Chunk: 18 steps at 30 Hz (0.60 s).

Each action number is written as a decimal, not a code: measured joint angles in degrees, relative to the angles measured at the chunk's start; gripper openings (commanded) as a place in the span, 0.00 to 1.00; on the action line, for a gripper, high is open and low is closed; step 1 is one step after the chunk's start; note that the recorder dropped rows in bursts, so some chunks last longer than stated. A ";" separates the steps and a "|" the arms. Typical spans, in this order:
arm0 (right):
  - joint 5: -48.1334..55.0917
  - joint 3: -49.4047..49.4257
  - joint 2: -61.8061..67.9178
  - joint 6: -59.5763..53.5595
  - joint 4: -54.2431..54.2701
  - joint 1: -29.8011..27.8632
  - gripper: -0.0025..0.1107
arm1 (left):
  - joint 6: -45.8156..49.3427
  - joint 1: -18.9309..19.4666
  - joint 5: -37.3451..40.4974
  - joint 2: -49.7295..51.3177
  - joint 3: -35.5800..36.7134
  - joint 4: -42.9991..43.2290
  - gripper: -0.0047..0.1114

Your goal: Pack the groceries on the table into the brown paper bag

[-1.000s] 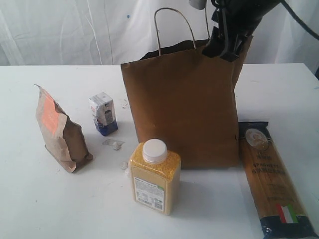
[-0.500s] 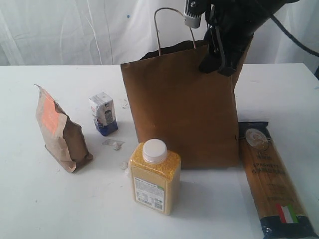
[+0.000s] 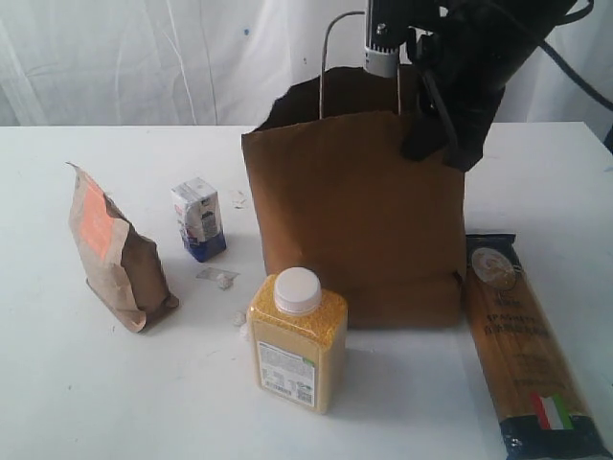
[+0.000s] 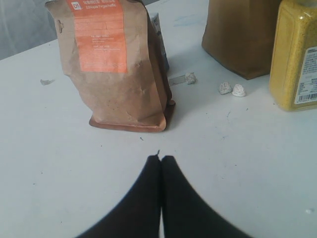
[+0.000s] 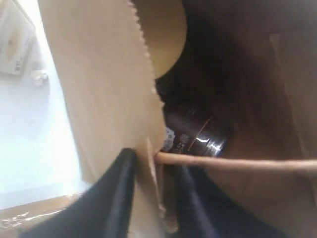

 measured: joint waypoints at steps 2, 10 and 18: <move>0.41 0.00 -0.97 3.02 0.00 0.00 0.09 | 0.00 0.00 0.00 0.00 0.00 0.00 0.04; 1.28 4.59 -8.12 18.53 -0.07 0.00 0.02 | 0.00 0.00 0.00 0.00 0.00 0.00 0.04; 1.04 12.61 -13.47 21.26 -1.55 2.98 0.02 | 0.00 0.00 0.00 0.00 0.00 0.00 0.04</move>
